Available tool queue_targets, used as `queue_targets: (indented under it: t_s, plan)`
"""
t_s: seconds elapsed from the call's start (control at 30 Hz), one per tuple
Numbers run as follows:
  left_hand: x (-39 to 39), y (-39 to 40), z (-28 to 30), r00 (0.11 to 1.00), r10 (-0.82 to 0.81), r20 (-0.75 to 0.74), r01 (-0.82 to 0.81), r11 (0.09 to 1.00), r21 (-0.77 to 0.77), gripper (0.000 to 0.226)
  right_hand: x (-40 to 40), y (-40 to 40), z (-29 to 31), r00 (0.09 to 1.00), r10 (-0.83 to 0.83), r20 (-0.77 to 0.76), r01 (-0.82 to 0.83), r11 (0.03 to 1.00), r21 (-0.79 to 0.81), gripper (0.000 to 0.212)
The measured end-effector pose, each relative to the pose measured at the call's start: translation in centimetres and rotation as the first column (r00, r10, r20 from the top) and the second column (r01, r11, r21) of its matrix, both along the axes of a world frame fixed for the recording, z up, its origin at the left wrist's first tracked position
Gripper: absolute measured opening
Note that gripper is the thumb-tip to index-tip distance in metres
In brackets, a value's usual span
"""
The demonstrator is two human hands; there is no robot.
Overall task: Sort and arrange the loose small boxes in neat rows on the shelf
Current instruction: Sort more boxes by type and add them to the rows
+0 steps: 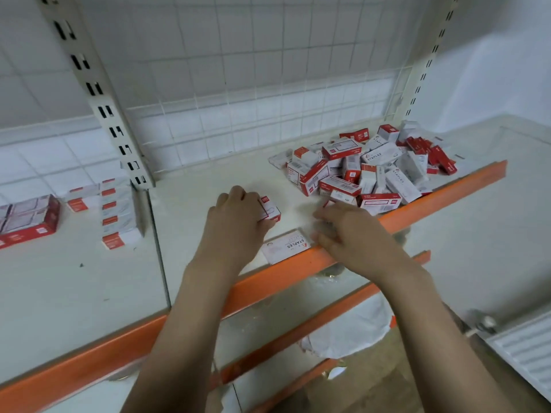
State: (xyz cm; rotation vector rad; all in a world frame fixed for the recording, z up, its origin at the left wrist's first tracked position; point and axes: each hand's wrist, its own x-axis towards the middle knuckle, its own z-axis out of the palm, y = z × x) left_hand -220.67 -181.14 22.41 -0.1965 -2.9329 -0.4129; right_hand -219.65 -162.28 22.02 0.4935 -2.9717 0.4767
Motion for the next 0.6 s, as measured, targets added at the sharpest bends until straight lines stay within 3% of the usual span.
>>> queue_targets:
  t_s: [0.23, 0.43, 0.6]
  plan:
    - [4.6, -2.7, 0.1, 0.987, 0.157, -0.031, -0.154, 0.985, 0.077, 0.042, -1.0, -4.2, 1.5, 0.979, -0.011, 0.202, -0.014, 0.993, 0.121, 0.052]
    - [7.0, -4.0, -0.1, 0.971, 0.232, -0.053, -0.226, 0.969, 0.1, 0.041, -1.2, -7.0, 1.4, 0.938, -0.109, 0.329, 0.013, 0.959, 0.282, 0.087]
    - [8.7, -4.2, -0.5, 0.959, 0.282, -0.033, -0.277, 0.955, 0.107, 0.042, -1.0, -7.3, 1.1, 0.931, -0.155, 0.332, 0.033, 0.938, 0.346, 0.087]
